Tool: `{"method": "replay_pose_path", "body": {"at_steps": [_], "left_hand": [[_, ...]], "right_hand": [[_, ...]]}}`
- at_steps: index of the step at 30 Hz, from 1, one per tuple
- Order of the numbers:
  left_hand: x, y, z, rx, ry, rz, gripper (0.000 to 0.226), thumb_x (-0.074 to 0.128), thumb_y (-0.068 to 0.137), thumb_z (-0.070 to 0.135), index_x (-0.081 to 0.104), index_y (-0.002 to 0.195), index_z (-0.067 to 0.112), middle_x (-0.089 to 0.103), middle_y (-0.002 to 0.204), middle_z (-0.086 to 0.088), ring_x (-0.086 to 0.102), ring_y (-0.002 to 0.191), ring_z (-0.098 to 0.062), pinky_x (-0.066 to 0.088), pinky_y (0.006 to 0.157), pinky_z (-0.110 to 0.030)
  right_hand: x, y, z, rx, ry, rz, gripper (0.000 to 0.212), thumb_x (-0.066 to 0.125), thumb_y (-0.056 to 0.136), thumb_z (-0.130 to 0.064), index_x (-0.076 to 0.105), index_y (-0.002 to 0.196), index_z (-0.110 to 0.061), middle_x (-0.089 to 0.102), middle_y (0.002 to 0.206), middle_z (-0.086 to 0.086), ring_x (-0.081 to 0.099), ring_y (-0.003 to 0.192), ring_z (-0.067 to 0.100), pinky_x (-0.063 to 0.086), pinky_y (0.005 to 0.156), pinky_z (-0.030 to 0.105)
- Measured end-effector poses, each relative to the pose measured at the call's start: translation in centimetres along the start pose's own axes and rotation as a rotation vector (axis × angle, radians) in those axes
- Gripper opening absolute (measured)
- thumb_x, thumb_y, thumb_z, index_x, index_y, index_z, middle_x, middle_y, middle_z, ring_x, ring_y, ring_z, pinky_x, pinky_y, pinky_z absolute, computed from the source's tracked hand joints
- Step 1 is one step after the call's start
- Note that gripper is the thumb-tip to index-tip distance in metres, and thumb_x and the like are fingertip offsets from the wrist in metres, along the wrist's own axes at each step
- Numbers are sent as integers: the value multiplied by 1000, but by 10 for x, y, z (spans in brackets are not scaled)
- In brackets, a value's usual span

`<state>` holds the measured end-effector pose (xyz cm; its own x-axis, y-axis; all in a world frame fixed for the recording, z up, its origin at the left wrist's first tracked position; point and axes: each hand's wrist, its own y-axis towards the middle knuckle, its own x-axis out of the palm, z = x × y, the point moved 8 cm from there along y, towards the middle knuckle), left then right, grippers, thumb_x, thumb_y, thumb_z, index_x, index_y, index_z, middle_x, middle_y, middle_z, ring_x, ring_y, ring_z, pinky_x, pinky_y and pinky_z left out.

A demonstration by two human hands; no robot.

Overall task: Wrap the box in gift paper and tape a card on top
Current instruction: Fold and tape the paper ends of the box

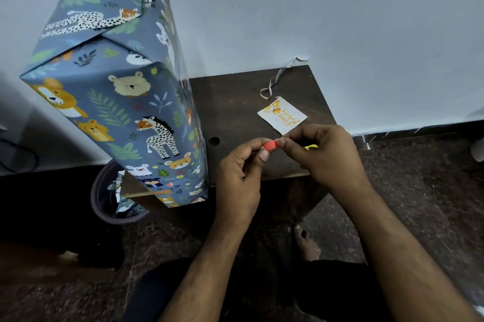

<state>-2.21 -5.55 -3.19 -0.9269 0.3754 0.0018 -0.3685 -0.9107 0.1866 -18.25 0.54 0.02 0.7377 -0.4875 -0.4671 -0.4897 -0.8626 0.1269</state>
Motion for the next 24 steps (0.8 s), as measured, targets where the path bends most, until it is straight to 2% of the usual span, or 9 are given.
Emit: {"method": "replay_pose_path", "body": {"at_steps": [2,6,10,12,14,16,21,24], "left_hand": [[-1,0,-3,-9,12,5,19,62,99,4,74,110,12,77,104,4,69,103,-10,50,90,-24],[3,0,-3,-14,-9,-33,18,60,100,5,73,112,10,77,108,0,70,108,-20,53,97,-38],[6,1,1,-14,11,-57,18,60,101,5,72,112,11,76,106,5,68,104,-11,51,93,-27],[5,0,1,-5,33,-54,17,60,100,9,72,110,15,74,104,4,67,101,-11,49,91,-26],[5,0,1,14,55,-51,16,60,99,13,72,108,17,72,103,2,66,102,-16,50,91,-29],[5,0,3,43,75,-51,15,59,98,12,71,106,16,70,104,2,65,102,-17,48,90,-26],[10,0,2,21,-15,-90,18,59,96,7,68,112,10,67,115,-5,63,111,-16,46,95,-22],[11,-1,1,-38,-105,-94,18,61,95,7,68,110,12,69,114,-4,63,107,-9,45,92,-19]], "right_hand": [[-1,-2,-3,-24,-95,12,6,77,88,-33,77,82,-34,71,73,-16,63,70,1,47,61,26],[-1,-4,-12,-82,-219,50,5,68,89,-39,70,85,-37,68,83,-20,64,82,3,54,72,37],[-2,-5,-14,-112,-286,73,9,63,91,-41,67,90,-33,63,87,-18,59,83,5,51,71,38],[-1,-5,-15,-123,-294,82,14,59,93,-43,66,93,-31,61,90,-17,58,84,6,51,71,40],[1,-5,-13,-121,-271,96,14,57,95,-41,65,94,-30,61,93,-17,59,85,8,52,72,41],[2,-4,-9,-94,-216,101,13,58,98,-38,65,95,-28,63,92,-16,60,81,5,51,70,36],[5,-4,-2,61,45,122,17,56,103,-31,66,92,-22,70,85,-3,65,65,12,46,51,12],[7,-3,4,123,181,131,20,55,104,-28,69,95,-17,74,88,0,70,75,16,54,54,21]]}}
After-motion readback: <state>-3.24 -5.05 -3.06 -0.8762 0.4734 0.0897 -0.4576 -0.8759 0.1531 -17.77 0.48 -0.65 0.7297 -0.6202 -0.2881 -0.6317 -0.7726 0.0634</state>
